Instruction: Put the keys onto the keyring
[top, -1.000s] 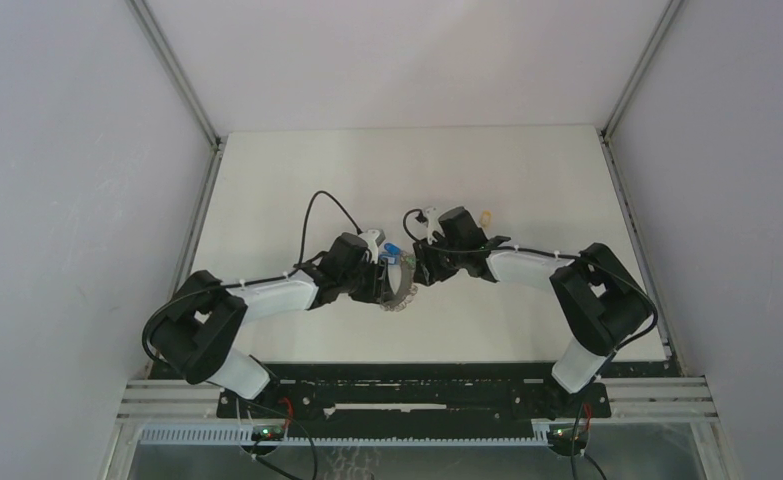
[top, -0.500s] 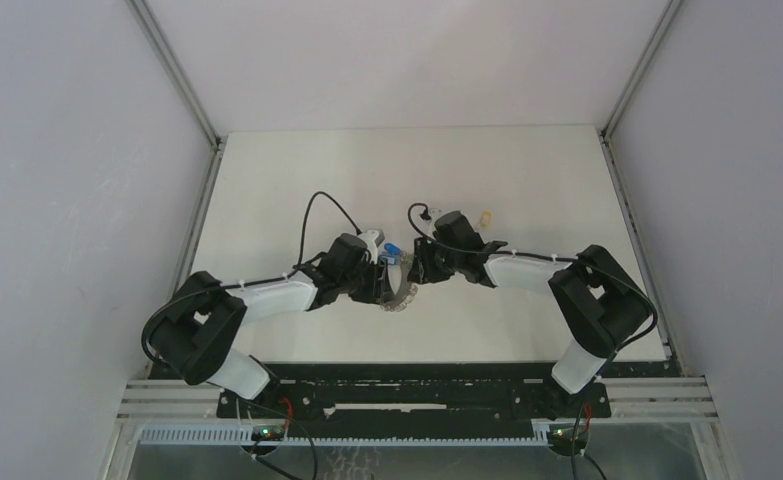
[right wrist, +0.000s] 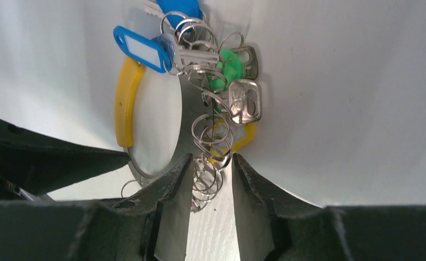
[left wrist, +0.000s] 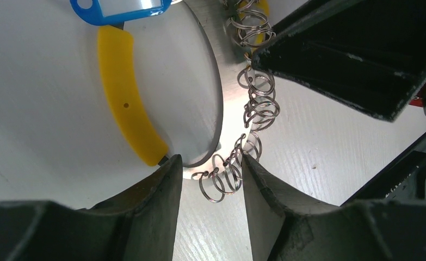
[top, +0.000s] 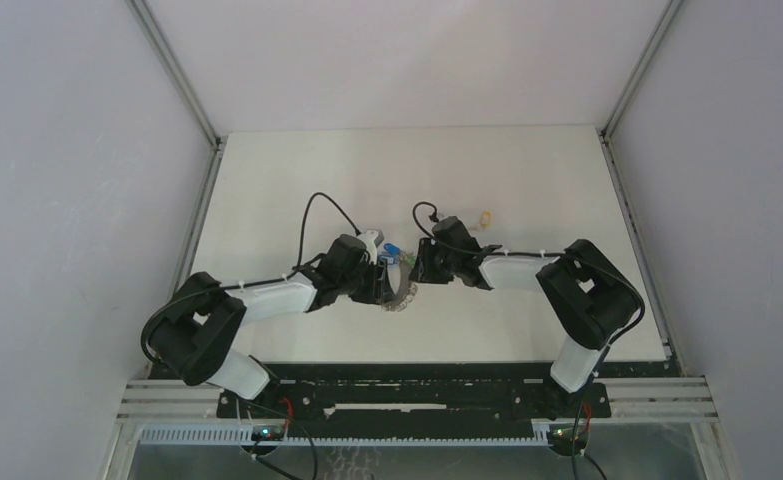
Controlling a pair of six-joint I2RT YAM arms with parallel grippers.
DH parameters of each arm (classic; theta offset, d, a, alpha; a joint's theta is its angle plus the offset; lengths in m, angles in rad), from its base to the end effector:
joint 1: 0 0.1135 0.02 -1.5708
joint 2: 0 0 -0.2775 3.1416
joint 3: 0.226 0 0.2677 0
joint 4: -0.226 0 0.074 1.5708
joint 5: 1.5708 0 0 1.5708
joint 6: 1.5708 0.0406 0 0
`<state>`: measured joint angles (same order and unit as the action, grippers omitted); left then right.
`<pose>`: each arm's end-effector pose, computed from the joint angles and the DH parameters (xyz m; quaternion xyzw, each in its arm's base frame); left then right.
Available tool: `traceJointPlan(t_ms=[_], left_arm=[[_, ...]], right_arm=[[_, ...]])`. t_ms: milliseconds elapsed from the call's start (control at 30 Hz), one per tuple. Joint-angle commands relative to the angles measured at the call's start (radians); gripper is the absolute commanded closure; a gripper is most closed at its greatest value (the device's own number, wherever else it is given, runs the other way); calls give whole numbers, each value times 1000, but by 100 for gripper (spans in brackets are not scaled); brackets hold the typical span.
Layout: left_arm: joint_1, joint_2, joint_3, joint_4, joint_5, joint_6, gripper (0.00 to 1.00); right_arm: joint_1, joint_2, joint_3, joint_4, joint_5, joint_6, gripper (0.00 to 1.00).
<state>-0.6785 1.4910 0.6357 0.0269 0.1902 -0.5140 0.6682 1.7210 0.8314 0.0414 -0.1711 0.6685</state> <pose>0.2219 -0.1888 0.1487 0.1105 0.9217 -0.2760 0.2491 0.2687 0.2209 0.1375 -0.0301 0.9320 0.2810 0.2269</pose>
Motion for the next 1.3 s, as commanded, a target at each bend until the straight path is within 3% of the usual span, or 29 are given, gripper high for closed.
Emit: traceJointPlan(t_ms=[0, 200, 633, 733, 867, 1133, 1267], left_arm=[[-4, -23, -28, 13, 21, -17, 50], [1, -89, -82, 63, -35, -50, 47], [138, -422, -320, 445, 31, -249, 35], [175, -538, -334, 401, 7, -213, 33], [180, -660, -295, 254, -40, -54, 29], [166, -585, -286, 429, 109, -34, 28], [127, -522, -284, 495, 115, 13, 28]], right_arm=[[7, 25, 0, 84, 22, 25, 72], [6, -19, 0, 107, 16, -12, 100], [26, -232, 17, 61, -31, -321, 100], [54, -266, 62, -35, 39, -468, 100], [100, -309, 107, -121, 125, -605, 100], [134, -374, 108, -108, 37, -737, 100], [133, -393, 92, -91, -12, -773, 100]])
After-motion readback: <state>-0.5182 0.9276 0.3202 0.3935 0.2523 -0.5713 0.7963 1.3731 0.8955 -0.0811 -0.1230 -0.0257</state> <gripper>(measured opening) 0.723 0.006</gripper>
